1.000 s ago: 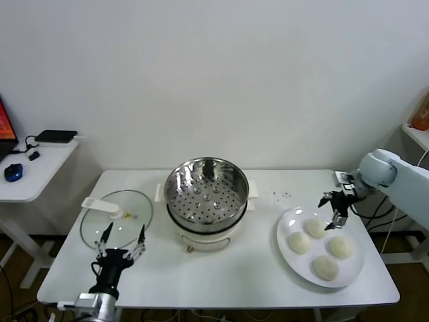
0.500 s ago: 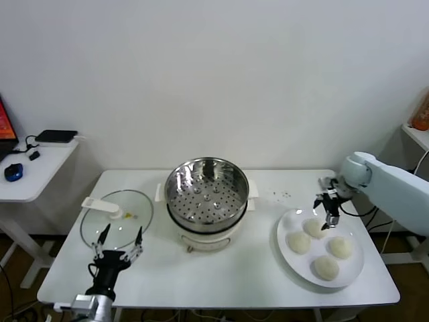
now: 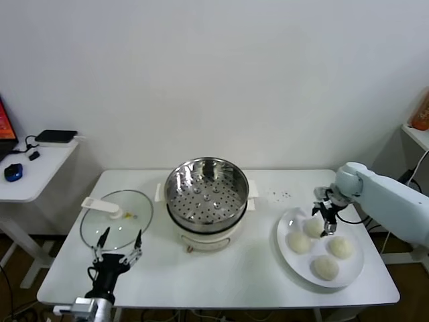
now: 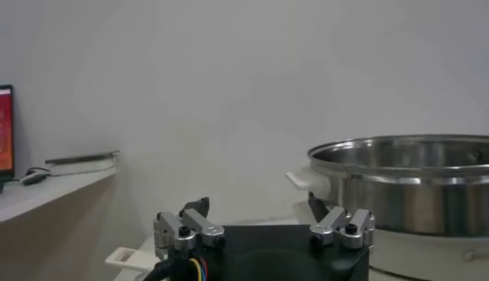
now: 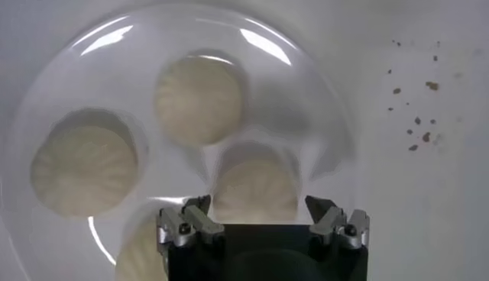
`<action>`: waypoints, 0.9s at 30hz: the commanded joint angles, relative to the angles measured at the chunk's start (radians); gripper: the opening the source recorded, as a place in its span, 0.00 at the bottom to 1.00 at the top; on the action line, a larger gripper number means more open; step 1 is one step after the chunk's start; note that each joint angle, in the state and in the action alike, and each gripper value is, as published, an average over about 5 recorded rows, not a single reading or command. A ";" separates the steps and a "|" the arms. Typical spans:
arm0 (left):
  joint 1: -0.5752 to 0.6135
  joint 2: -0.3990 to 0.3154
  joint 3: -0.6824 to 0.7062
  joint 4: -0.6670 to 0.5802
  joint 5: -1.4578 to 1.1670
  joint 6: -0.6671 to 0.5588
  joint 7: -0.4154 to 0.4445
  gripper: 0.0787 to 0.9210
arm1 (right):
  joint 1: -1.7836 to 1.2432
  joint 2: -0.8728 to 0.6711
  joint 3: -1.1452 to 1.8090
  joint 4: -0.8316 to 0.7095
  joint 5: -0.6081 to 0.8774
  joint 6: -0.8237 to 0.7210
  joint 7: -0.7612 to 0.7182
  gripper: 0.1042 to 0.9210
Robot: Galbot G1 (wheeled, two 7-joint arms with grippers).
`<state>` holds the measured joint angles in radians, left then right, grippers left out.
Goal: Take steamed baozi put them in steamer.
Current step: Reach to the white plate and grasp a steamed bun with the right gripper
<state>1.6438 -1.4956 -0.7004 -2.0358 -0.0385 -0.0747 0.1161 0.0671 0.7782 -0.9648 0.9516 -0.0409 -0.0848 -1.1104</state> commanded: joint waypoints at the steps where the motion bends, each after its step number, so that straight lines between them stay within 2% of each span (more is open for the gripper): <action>1: 0.002 0.000 0.000 0.002 -0.002 -0.001 0.000 0.88 | -0.018 0.008 0.012 -0.010 -0.018 0.008 0.005 0.88; 7: 0.002 -0.001 0.000 0.003 -0.002 -0.001 0.000 0.88 | -0.023 0.019 0.023 -0.024 -0.019 0.010 0.003 0.87; 15: 0.008 -0.004 -0.003 -0.002 -0.004 0.000 0.001 0.88 | -0.024 0.019 0.033 -0.031 -0.018 0.016 -0.011 0.68; 27: 0.014 -0.009 -0.006 0.000 -0.004 -0.004 -0.001 0.88 | 0.003 0.001 0.035 -0.014 -0.014 0.033 -0.025 0.67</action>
<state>1.6576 -1.5048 -0.7060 -2.0355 -0.0432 -0.0786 0.1151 0.0710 0.7740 -0.9376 0.9429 -0.0515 -0.0516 -1.1360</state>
